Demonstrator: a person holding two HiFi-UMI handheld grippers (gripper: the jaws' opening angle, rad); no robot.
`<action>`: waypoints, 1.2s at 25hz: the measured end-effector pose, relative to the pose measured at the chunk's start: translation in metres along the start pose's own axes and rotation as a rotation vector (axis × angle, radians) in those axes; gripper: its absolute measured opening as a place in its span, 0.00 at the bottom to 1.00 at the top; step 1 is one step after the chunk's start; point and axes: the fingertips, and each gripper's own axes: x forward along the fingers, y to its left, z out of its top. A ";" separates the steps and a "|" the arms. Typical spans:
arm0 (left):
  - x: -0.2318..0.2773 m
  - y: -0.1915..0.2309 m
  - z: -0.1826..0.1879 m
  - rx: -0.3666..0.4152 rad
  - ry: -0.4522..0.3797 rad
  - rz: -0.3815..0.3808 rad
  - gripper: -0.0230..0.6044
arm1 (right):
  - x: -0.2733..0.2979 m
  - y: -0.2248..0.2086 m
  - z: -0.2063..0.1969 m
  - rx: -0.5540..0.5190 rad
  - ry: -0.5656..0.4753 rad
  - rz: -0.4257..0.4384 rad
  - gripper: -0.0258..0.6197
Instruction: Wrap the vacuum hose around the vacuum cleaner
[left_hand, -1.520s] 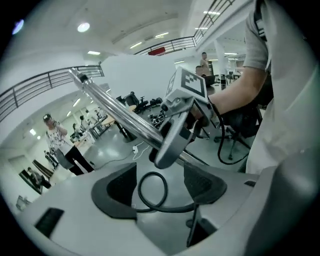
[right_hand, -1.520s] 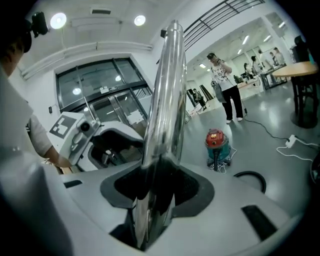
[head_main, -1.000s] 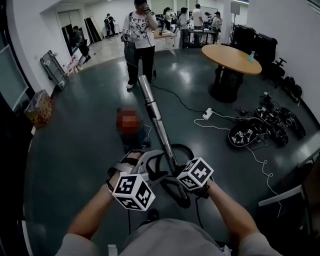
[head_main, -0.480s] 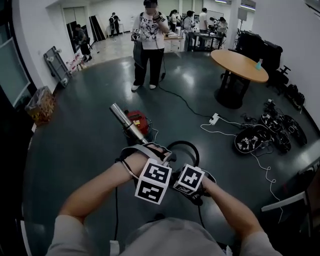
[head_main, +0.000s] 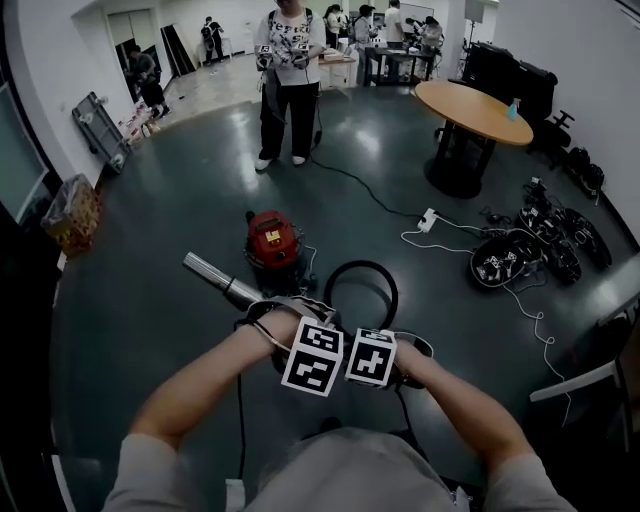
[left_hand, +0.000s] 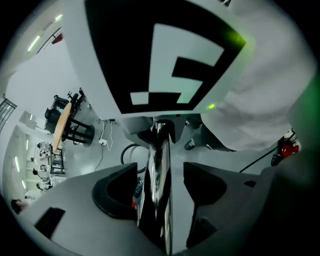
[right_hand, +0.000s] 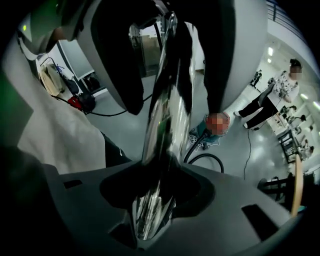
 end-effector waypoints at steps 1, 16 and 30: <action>0.006 -0.004 -0.005 -0.006 0.006 -0.007 0.51 | 0.003 0.001 0.001 0.000 0.009 0.005 0.29; 0.079 -0.031 -0.037 -0.210 -0.090 -0.002 0.31 | 0.038 0.014 -0.005 -0.042 0.110 0.122 0.29; 0.115 0.013 0.026 -0.696 -0.224 -0.042 0.28 | -0.003 -0.049 -0.072 -0.250 -0.066 -0.174 0.39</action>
